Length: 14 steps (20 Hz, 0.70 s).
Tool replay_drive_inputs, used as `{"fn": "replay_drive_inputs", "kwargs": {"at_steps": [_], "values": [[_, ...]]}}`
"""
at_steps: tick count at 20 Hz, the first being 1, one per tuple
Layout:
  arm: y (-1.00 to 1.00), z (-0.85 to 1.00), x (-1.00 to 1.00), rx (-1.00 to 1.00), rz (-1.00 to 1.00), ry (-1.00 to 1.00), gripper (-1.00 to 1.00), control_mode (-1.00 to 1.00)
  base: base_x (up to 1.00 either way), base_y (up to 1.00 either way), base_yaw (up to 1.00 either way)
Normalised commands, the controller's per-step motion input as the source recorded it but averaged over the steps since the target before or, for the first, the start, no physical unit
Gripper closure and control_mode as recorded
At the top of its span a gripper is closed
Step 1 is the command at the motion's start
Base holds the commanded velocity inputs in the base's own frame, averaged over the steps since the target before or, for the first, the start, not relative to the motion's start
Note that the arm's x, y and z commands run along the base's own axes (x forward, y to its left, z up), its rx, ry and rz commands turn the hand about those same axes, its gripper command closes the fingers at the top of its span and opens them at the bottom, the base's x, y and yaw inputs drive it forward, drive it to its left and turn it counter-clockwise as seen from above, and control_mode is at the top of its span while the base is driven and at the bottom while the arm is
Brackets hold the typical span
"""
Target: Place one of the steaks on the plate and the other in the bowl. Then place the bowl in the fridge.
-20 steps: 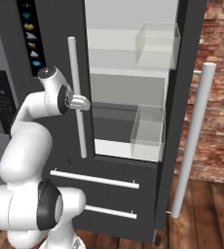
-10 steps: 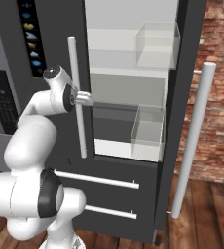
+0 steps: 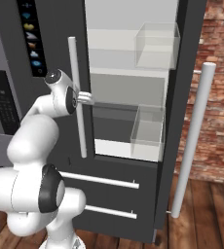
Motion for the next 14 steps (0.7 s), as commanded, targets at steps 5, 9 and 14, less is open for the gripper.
{"fn": "replay_drive_inputs", "kwargs": {"at_steps": [5, 9, 14], "values": [[0.0, 0.0, 0.09, 0.0, 0.01, 0.0, 1.0, -1.0, 0.0, 0.0, 0.0], [0.0, 0.0, 0.0, 0.0, 0.0, 0.0, 1.0, -1.0, 0.0, 0.0, 0.0], [0.0, 0.01, -0.3, 0.0, -0.14, 0.0, 1.0, -1.0, 0.0, 0.0, 0.0]]}}
